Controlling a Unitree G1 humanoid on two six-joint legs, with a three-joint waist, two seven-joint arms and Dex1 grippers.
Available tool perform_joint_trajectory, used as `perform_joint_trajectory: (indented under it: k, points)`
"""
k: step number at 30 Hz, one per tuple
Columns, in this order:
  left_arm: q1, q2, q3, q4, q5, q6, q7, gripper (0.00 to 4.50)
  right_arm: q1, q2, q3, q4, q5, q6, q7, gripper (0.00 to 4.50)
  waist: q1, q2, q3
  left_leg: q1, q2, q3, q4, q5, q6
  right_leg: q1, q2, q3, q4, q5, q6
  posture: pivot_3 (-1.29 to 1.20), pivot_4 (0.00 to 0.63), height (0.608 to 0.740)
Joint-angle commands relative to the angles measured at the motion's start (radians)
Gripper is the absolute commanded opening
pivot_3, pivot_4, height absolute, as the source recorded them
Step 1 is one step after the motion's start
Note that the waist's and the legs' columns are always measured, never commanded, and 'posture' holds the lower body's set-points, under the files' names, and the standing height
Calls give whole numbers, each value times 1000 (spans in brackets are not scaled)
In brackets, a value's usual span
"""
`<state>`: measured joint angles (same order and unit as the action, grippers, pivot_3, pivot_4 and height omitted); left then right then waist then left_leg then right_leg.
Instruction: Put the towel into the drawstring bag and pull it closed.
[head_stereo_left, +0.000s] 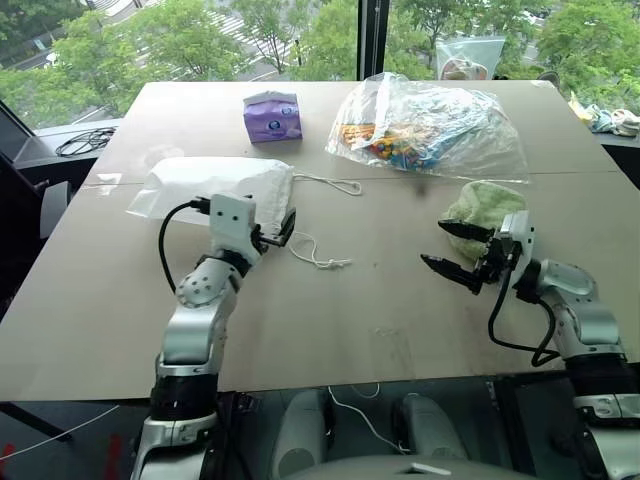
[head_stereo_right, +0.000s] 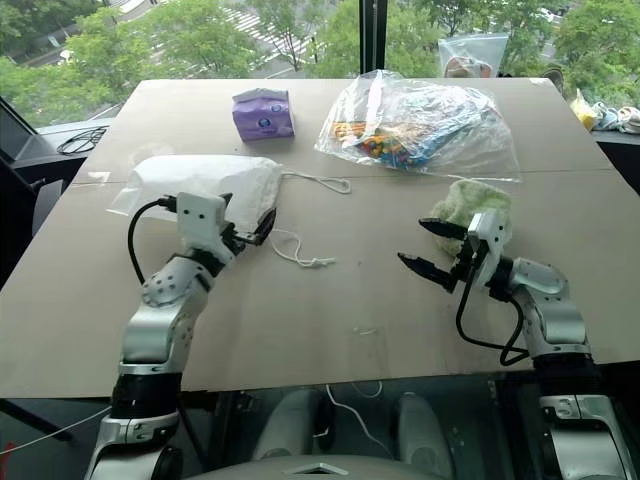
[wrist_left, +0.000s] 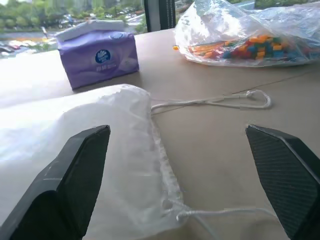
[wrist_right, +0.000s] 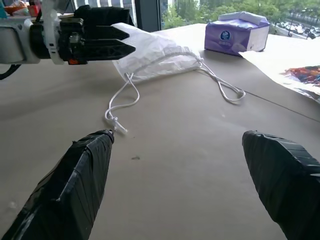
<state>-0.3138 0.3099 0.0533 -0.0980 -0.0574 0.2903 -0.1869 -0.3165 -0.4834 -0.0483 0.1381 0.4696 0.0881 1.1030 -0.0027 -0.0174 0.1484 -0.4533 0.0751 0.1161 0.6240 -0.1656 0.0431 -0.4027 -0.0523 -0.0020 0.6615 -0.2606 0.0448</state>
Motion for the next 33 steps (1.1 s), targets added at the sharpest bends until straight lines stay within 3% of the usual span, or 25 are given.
perform_joint_trajectory:
  k: [1,11,19,33]
  points:
    - [-54,-35,-42,43,106,-10,106,4500,-16,5,-1,-62,16,15,-6,4388,-1,0,0,0,0,0,0,0,0,0,0,0,0,0,0,0,150,740]
    - [-234,-93,-160,307,426,66,406,4500,0,0,-12,-95,9,32,-31,4388,1,-1,1,-1,0,-2,2,0,0,0,2,0,1,0,1,0,150,740]
    - [-268,-133,-193,360,493,138,438,4500,7,-6,-21,-118,16,40,-49,4388,8,-1,1,-2,0,-2,3,0,0,0,2,0,1,0,1,0,150,740]
    - [-265,-147,-136,378,521,205,570,4500,-9,-20,-18,-146,17,66,-67,4388,9,-1,1,-2,1,-3,3,0,0,-1,2,0,1,0,1,0,150,740]
